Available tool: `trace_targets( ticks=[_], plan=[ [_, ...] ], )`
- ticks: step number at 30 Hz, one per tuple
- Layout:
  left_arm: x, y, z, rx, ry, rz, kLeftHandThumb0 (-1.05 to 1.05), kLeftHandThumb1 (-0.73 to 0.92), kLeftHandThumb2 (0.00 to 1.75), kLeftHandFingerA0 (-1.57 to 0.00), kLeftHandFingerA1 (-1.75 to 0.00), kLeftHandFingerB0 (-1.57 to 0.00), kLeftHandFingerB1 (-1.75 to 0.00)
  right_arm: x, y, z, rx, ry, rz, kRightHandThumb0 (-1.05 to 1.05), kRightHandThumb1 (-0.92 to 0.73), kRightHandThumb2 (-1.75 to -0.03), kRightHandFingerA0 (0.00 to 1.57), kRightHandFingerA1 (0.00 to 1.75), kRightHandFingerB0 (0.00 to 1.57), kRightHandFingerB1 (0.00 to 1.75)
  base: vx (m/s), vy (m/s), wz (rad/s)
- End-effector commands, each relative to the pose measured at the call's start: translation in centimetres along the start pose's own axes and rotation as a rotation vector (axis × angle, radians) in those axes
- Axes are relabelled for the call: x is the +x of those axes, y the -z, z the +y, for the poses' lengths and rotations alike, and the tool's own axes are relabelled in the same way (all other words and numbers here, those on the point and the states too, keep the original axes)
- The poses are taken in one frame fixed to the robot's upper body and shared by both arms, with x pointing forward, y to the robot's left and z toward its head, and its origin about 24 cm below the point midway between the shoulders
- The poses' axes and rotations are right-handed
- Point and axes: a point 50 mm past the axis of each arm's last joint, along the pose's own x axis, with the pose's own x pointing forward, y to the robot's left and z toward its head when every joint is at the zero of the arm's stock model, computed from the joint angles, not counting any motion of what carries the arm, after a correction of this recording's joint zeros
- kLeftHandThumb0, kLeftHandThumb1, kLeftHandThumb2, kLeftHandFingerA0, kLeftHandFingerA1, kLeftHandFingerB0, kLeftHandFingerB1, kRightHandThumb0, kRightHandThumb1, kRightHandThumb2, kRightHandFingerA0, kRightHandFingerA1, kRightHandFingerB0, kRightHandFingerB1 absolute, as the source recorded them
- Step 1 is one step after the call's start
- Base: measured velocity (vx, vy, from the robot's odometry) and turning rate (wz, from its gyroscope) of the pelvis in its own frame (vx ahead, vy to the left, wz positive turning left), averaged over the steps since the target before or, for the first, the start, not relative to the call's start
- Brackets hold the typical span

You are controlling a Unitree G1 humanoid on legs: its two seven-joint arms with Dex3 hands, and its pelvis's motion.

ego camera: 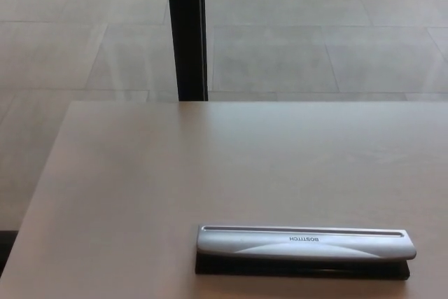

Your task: A hole pucnch is kept on the middle on the desk infront of the robot and the robot uses both its hands as fists to press on it and use it

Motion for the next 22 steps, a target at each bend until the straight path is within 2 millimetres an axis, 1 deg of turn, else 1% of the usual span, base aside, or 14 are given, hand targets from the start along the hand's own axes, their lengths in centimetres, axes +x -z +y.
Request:
trace_targets(
  ticks=[1,3,5,7,9,10,11,12,14,15,16,18,19,22],
  plan=[
    [-5.2,12.7,1.2,0.094,0.122,0.562,-0.39,0.52,0.74,-0.92,-0.72,-0.71,-0.7,-4.8,11.0,0.1,0.335,0.195,0.574,-0.28,-0.65,-0.66,0.74,0.79,0.66,0.82,0.0,0.0,0.0],
    [-5.4,12.9,1.2,0.103,0.147,0.559,-0.34,0.41,0.72,-1.06,-0.79,-0.81,-0.76,-5.2,11.5,0.3,0.296,0.183,0.575,-0.31,-0.64,-0.67,0.76,0.85,0.7,0.82,0.0,0.0,0.0],
    [-5.1,12.5,1.2,0.099,0.153,0.536,-0.39,0.46,0.73,-1.05,-0.8,-0.81,-0.76,-5.8,11.9,0.6,0.319,0.182,0.58,-0.36,-0.67,-0.67,0.69,0.83,0.65,0.84,0.0,0.0,0.0],
    [-4.9,12.5,1.3,0.068,0.133,0.52,-0.4,0.45,0.76,-1.02,-0.74,-0.72,-0.71,-7.0,10.4,1.0,0.332,0.166,0.556,-0.24,-0.58,-0.87,0.73,1.12,0.63,1.03,0.0,0.0,0.0],
    [-4.9,12.6,1.4,0.05,0.13,0.527,-0.4,0.45,0.76,-1.02,-0.74,-0.72,-0.71,-7.8,9.5,1.4,0.346,0.155,0.546,-0.24,-0.58,-0.87,0.73,1.12,0.63,1.03,0.0,0.0,0.0],
    [-5.1,12.8,1.4,0.029,0.149,0.553,-0.35,0.4,0.75,-0.94,-0.7,-0.56,-0.64,-8.5,9.0,2.0,0.338,0.111,0.536,-0.26,-0.59,-0.85,0.72,1.13,0.57,0.92,0.0,0.0,0.0],
    [-5.2,12.8,1.4,0.018,0.17,0.555,-0.31,0.34,0.78,-0.95,-0.76,-0.5,-0.64,-8.6,9.3,2.2,0.321,0.101,0.536,-0.3,-0.64,-0.75,0.65,1.02,0.49,0.78,0.0,0.0,0.0],
    [-5.2,13.0,1.2,-0.004,0.167,0.583,-0.3,0.39,0.69,-0.9,-0.72,-0.55,-0.63,-8.4,10.0,2.7,0.276,0.067,0.538,-0.38,-0.68,-0.68,0.69,0.92,0.6,0.8,0.0,0.0,0.0],
    [-5.3,13.2,1.0,-0.011,0.179,0.595,-0.3,0.36,0.72,-0.91,-0.74,-0.6,-0.66,-8.5,10.4,3.2,0.239,0.013,0.536,-0.4,-0.72,-0.68,0.67,0.88,0.59,0.78,0.0,0.0,0.0],
    [-5.5,13.3,1.0,0.007,0.197,0.59,-0.36,0.39,0.72,-1.04,-0.81,-0.8,-0.73,-8.1,11.4,3.3,0.226,-0.002,0.547,-0.4,-0.72,-0.62,0.68,0.75,0.6,0.73,0.0,0.0,0.0],
    [-5.5,13.3,1.0,0.014,0.206,0.587,-0.36,0.39,0.72,-1.04,-0.81,-0.8,-0.73,-8.0,11.7,3.4,0.22,-0.009,0.552,-0.4,-0.72,-0.62,0.68,0.75,0.6,0.73,0.0,0.0,0.0],
    [-5.5,13.4,1.1,0.024,0.216,0.588,-0.37,0.42,0.7,-1.07,-0.82,-0.77,-0.7,-8.0,12.2,3.5,0.195,-0.038,0.55,-0.42,-0.72,-0.61,0.68,0.7,0.61,0.7,0.0,0.0,0.0],
    [-5.7,13.7,1.5,0.023,0.218,0.597,-0.35,0.42,0.71,-1.03,-0.86,-0.58,-0.64,-8.3,12.6,3.7,0.157,-0.072,0.555,-0.45,-0.73,-0.61,0.67,0.67,0.58,0.61,0.0,0.0,0.0],
    [-5.9,13.8,1.9,0.038,0.23,0.597,-0.32,0.42,0.72,-0.98,-0.91,-0.47,-0.65,-8.8,12.9,3.7,0.114,-0.1,0.555,-0.43,-0.7,-0.59,0.7,0.68,0.66,0.67,0.0,0.0,0.0]
  ],
)
